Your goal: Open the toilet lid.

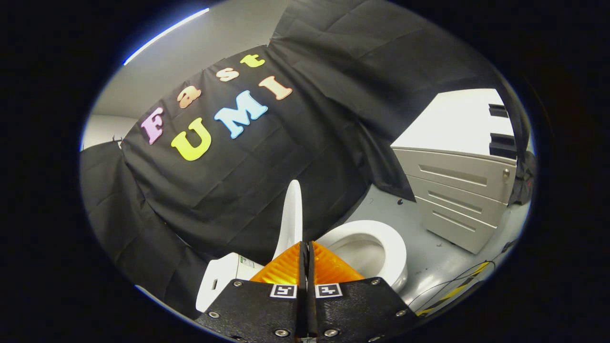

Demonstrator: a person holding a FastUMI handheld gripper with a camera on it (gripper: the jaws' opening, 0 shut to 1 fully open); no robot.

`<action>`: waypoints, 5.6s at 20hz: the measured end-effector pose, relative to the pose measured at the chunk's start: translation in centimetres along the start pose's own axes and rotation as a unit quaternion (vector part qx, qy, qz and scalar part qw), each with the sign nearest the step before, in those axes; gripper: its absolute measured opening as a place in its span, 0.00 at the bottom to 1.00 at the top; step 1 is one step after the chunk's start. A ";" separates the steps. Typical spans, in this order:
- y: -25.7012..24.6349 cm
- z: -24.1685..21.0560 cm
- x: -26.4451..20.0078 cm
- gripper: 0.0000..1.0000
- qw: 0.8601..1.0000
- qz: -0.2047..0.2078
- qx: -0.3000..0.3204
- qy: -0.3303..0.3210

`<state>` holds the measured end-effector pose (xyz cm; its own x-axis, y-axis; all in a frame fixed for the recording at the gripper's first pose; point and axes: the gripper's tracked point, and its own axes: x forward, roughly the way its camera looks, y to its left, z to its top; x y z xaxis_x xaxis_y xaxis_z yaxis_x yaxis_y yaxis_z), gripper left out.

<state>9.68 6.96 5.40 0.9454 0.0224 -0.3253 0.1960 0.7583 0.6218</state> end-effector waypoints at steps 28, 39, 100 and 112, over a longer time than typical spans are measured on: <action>8.4 0.0 -1.9 0.00 0.986 -0.006 -0.166 -0.029; 12.2 -0.5 -2.7 0.00 0.972 -0.004 -0.233 -0.043; 38.7 -18.7 -4.5 0.00 0.874 0.212 -0.434 -0.048; 39.2 -19.0 -4.4 0.13 0.844 0.257 -0.471 -0.031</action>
<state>8.26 48.97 17.70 0.8598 0.4937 -0.1300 -0.5102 0.8408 -0.1810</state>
